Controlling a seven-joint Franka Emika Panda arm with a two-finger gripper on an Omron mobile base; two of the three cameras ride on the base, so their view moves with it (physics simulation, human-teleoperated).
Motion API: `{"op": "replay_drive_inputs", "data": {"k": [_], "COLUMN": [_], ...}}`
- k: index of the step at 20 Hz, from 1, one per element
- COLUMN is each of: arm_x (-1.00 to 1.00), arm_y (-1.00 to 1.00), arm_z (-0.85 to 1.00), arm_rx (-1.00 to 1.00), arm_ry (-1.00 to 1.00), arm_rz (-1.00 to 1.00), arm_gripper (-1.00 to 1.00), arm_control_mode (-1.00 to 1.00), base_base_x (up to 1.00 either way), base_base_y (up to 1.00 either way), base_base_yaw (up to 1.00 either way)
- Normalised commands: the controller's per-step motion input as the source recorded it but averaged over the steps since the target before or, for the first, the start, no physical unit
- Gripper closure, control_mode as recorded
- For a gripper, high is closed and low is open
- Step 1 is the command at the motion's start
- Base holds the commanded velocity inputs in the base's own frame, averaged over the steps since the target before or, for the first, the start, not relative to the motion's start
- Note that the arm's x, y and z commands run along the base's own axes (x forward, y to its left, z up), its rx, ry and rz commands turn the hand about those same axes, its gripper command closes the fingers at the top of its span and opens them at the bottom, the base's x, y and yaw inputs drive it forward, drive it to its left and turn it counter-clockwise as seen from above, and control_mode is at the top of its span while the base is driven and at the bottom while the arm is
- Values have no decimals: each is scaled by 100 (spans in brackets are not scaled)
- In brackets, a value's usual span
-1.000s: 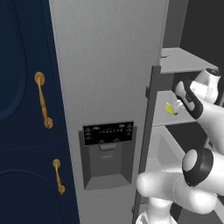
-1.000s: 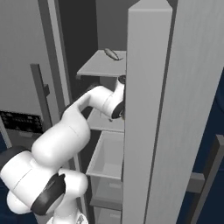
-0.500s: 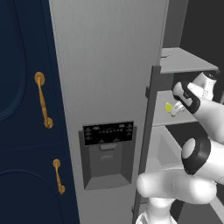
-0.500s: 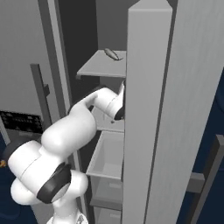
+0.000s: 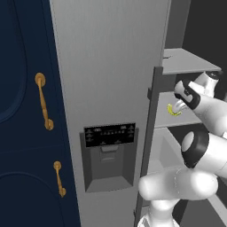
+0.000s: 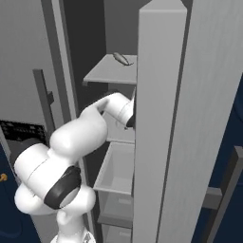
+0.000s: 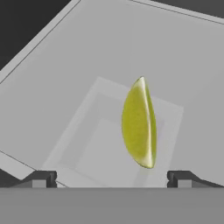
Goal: Grab a lemon wedge from the fridge and one ice cube from the ice bowl, and put them in the glass of lemonade.
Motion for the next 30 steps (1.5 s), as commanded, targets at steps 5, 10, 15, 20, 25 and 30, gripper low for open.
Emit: {"op": "replay_drive_inputs", "data": {"k": [5,10,15,20,25,30], "arm_x": [38,48,18,1,2,0], "arm_y": [-1,-1,-1,0,0,0], "arm_z": [0,-21,-6,-19,-37,-15], "arm_rx": [0,0,0,0,0,1], "arm_ry": [0,0,0,8,3,0], "arm_rz": [-9,-5,0,0,0,0], "arm_gripper": [-100,-100,-100,-100,-100,-100], "arm_control_mode": [-100,-100,-100,-100,-100,-100], "base_base_x": [0,0,0,0,0,0], "base_base_y": [0,0,0,0,0,0], "base_base_yaw": [0,0,0,0,0,0]}}
